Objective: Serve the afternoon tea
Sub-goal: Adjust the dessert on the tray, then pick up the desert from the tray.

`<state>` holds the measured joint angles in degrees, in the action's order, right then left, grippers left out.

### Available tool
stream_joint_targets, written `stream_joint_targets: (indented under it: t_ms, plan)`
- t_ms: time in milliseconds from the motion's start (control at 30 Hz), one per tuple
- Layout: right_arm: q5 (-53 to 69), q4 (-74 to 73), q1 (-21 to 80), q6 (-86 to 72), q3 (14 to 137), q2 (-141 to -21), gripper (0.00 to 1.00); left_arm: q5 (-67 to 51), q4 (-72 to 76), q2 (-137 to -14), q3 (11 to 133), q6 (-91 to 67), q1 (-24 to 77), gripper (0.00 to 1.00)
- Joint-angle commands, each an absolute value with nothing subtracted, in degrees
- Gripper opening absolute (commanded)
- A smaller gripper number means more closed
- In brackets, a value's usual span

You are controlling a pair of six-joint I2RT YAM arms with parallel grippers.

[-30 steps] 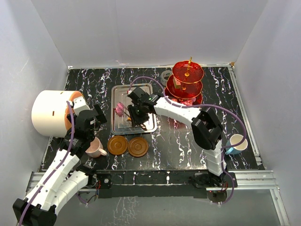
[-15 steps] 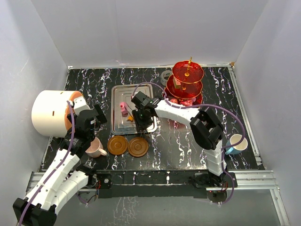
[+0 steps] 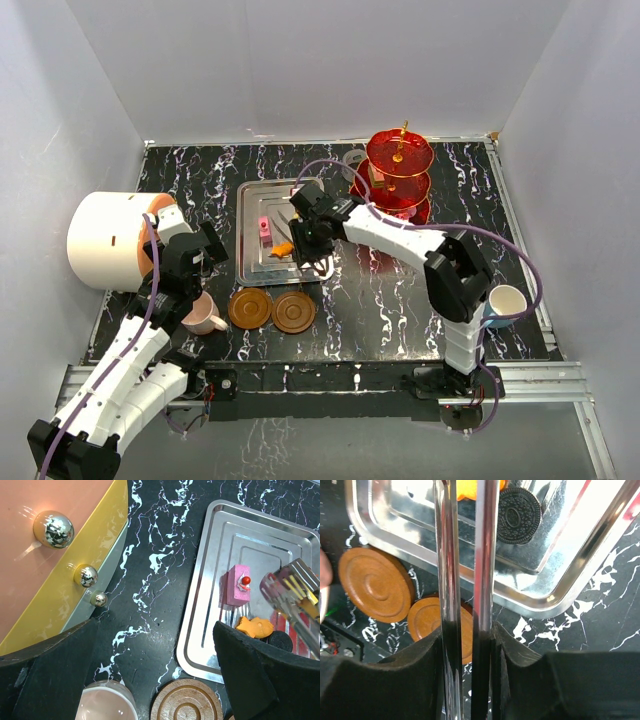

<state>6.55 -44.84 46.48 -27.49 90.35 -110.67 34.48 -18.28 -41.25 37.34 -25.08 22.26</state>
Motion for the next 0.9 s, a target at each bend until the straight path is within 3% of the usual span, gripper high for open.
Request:
stream_joint_targets:
  t_ms: [0, 467, 867]
  plan:
    - [6.9, -41.27, 46.4, -29.95, 92.78, -104.49, 0.31, 34.9, -18.11, -40.96, 38.06, -24.7, 22.41, 0.99]
    - [13.7, -33.39, 46.49, -37.21, 89.08, -107.39, 0.46, 34.93, -18.36, -40.71, 38.25, -24.61, 22.42, 0.99]
    - [14.62, -34.58, 46.82, -36.82, 89.66, -112.12, 0.48, 34.9, -17.93, -40.95, 38.08, -24.43, 22.41, 0.99]
